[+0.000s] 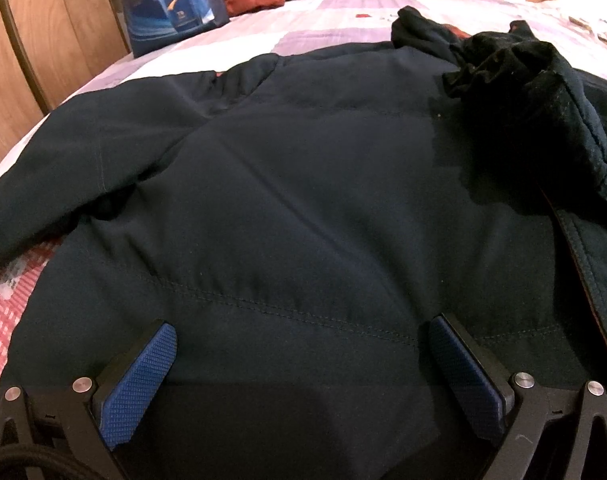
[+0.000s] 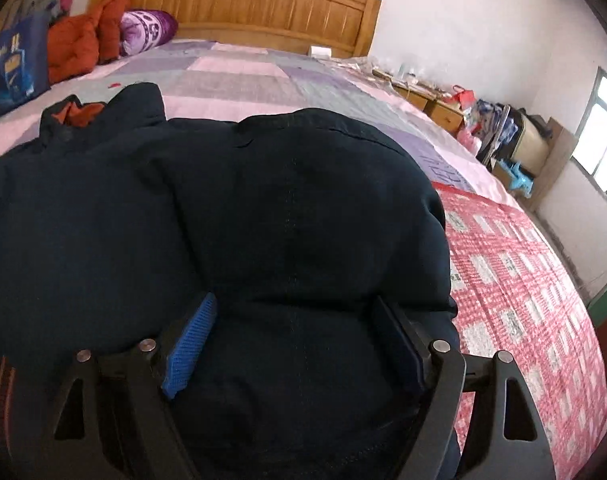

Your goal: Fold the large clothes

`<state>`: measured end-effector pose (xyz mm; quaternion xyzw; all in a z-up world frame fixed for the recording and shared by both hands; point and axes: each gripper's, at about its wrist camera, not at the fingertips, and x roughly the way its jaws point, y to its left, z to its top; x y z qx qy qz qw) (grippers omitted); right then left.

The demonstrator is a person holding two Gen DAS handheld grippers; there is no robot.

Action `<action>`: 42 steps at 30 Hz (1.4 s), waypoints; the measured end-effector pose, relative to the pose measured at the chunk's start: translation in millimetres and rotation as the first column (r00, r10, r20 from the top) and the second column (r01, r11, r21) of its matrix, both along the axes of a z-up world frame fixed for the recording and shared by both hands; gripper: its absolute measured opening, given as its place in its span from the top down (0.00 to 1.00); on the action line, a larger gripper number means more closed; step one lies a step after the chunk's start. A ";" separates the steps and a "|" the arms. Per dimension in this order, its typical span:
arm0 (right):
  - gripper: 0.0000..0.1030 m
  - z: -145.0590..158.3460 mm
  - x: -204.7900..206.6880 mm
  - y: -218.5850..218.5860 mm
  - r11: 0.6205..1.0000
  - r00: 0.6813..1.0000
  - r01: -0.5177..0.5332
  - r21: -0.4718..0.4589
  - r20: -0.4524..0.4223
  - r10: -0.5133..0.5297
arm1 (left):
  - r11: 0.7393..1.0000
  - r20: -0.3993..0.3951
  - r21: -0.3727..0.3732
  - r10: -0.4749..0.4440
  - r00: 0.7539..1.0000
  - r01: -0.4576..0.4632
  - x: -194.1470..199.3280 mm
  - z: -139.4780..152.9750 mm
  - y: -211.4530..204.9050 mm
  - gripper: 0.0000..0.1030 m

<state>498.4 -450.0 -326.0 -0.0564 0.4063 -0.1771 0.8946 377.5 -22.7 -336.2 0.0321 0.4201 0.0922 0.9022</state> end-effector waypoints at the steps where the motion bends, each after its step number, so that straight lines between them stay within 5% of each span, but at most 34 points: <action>1: 0.19 -1.2 -0.1 0.3 1.000 1.000 -0.001 0.004 0.008 0.001 | 1.000 -0.002 -0.003 -0.001 1.000 0.001 -0.5 1.3 0.1 0.00; 6: 0.19 -6.6 -5.1 -2.3 0.999 1.000 -0.005 0.031 0.028 0.004 | 0.998 0.013 0.013 -0.054 0.998 0.054 -2.1 30.5 -11.1 0.00; 9: 0.19 -3.7 -4.7 -4.6 0.999 0.999 -0.007 0.048 0.032 0.005 | 0.991 0.106 -0.028 -0.123 0.987 0.127 6.4 67.2 -34.5 0.00; 15: 0.19 -4.9 -6.9 -9.3 0.997 0.999 -0.008 0.077 0.034 0.005 | 0.969 0.098 -0.151 -0.183 0.978 0.196 72.7 91.0 -93.7 0.00; 17: 0.19 -5.4 -6.7 -9.7 0.997 0.999 -0.008 0.082 0.032 0.006 | 0.980 0.085 -0.083 -0.176 0.981 0.183 92.9 80.8 -104.9 0.00; 19: 0.18 -5.5 -7.6 -12.5 0.995 0.999 -0.010 0.103 0.036 0.006 | 0.988 -0.027 0.103 -0.117 0.993 0.119 117.5 46.4 -101.9 0.00; 22: 0.18 -5.4 -8.8 -16.3 0.990 0.999 -0.018 0.138 0.047 0.012 | 0.983 -0.042 -0.165 -0.093 0.995 0.085 112.4 32.1 -51.1 0.00; 24: 0.18 -6.2 -8.3 -16.9 0.989 0.999 -0.023 0.147 0.047 0.016 | 0.975 -0.011 -0.219 -0.036 0.999 0.032 98.3 37.2 -29.4 0.00; 31: 0.18 -6.5 -7.4 -16.7 0.989 0.999 -0.021 0.147 0.043 0.015 | 0.979 0.107 -0.169 -0.093 0.990 0.111 73.7 76.0 -30.0 0.00; 33: 0.18 -6.9 -6.6 -16.3 0.989 0.999 -0.021 0.145 0.042 0.015 | 0.970 0.136 -0.209 -0.094 0.986 0.121 78.7 89.0 -24.8 0.00; 38: 0.18 -6.9 -5.0 -16.1 0.991 0.999 -0.020 0.131 0.035 0.015 | 0.960 -0.009 -0.244 -0.141 0.990 0.134 111.2 72.6 -30.0 0.00; 42: 0.18 -6.5 -4.6 -15.1 0.992 0.999 -0.019 0.122 0.032 0.015 | 0.954 -0.126 -0.188 -0.260 0.957 0.234 123.9 41.1 -64.0 0.06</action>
